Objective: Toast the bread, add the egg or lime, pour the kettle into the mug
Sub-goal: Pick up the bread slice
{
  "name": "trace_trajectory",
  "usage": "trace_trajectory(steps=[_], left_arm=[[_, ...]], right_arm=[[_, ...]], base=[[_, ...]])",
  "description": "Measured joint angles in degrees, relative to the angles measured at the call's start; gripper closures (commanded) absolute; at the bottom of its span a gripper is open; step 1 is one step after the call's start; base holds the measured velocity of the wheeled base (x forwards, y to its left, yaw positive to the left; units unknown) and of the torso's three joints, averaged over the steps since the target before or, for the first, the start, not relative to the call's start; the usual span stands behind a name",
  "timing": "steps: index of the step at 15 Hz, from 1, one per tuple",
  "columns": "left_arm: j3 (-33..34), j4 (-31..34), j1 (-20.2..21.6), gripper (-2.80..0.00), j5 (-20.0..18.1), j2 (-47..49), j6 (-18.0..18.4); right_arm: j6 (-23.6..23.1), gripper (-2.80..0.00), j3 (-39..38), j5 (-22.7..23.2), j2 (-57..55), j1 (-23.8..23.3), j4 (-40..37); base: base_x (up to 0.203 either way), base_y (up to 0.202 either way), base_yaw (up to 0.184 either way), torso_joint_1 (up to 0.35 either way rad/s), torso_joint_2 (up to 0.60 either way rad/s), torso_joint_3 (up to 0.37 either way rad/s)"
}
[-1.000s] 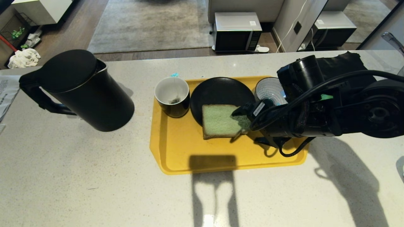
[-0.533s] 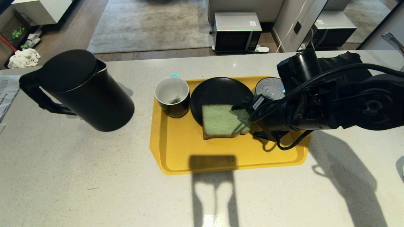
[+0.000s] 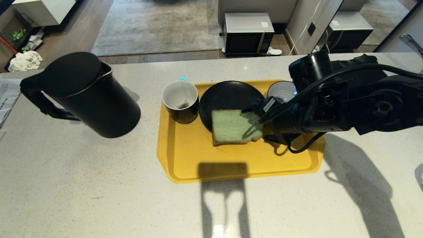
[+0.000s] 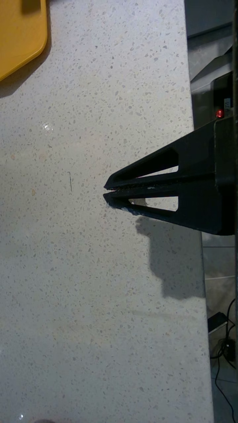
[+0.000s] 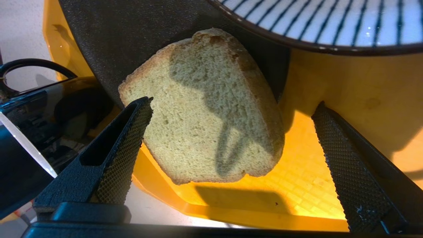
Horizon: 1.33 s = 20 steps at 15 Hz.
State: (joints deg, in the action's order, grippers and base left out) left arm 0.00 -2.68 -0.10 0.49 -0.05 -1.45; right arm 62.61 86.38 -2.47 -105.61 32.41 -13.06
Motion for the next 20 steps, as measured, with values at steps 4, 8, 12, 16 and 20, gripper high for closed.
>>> trace_trajectory(steps=[4,8,12,16,20], left_arm=[[0.0,0.0,0.0,0.0,0.0,0.0,0.0],[0.0,0.0,0.0,0.0,0.0,0.0,0.0],[0.0,0.0,0.0,0.0,0.0,0.0,0.0],[0.0,0.0,0.0,0.0,0.0,0.0,0.0],[0.0,0.0,0.0,0.0,0.0,0.0,0.0]], right_arm=[[0.0,0.0,0.2,0.0,-0.2,-0.4,-0.2],[-0.4,0.0,-0.2,0.0,-0.1,-0.9,-0.5],[-0.4,0.0,-0.4,0.1,0.8,-1.1,-1.1],[-0.4,0.0,-2.2,0.1,2.5,-1.6,-1.2],[-0.4,0.0,-4.7,0.4,5.7,-1.7,-1.2]], base=[[0.0,0.0,0.0,0.0,0.0,0.0],[0.0,0.0,0.0,0.0,0.0,0.0],[0.0,0.0,0.0,0.0,0.0,0.0],[0.0,0.0,0.0,0.0,0.0,0.0],[0.0,0.0,0.0,0.0,0.0,0.0]])
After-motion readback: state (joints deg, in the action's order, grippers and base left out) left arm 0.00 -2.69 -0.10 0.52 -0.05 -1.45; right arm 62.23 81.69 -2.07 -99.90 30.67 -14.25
